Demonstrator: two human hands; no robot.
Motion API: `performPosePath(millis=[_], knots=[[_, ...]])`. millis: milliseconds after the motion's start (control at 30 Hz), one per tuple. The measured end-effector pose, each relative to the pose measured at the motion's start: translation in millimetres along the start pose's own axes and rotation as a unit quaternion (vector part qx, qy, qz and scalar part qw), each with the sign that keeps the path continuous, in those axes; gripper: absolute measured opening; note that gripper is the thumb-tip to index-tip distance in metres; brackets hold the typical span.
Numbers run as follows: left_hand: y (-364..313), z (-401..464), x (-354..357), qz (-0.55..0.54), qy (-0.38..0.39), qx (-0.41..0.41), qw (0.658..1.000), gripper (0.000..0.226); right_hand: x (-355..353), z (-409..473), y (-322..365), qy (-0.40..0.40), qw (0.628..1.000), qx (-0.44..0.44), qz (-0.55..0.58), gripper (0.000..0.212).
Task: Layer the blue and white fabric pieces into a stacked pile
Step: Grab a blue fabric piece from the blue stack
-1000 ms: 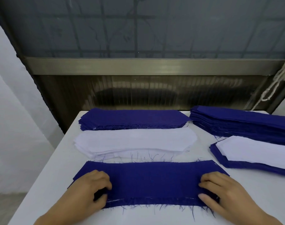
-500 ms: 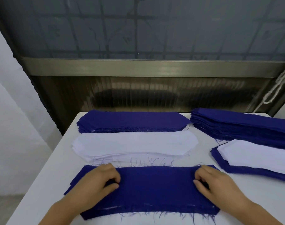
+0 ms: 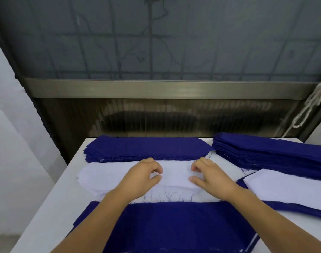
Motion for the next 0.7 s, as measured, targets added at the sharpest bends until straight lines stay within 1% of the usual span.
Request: performPosePath(millis=[100,200,333,467,600,700], knots=[[12.5,15.5,17.4,-0.062,0.041,-0.045,0.996,0.010,12.5,10.9,-0.9,0.029,0.999,-0.021,-0.002,0.011],[22.8,19.5,23.0,-0.080,0.051,-0.058,0.994,0.013,14.3,16.4,-3.1,0.034,0.999,-0.025,0.022,0.017],[27.3,22.4,26.6,-0.088,0.056,-0.065,0.992,0.020,16.4,19.0,-7.2,0.044,0.995,-0.011,0.093,0.020],[29.7,26.6,27.7,-0.084,0.062,-0.073,0.992,0.021,19.4,21.2,-10.2,0.061,0.987,-0.004,0.146,0.024],[29.9,30.8,28.3,-0.085,0.067,-0.080,0.991,0.016,20.6,23.3,-13.6,0.075,0.976,0.013,0.206,0.025],[29.2,32.7,29.2,-0.084,0.066,-0.081,0.991,0.010,23.7,25.5,-15.4,0.093,0.971,0.025,0.218,0.025]])
Point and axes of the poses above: each hand's wrist, its own z-axis towards the middle knuckle, its own x-axis out of the palm, y = z × x, the point moved 9 cm from there along z, towards the middle knuckle, and after that the axes turned 15 degrees about -z, right-handed, at the moved point
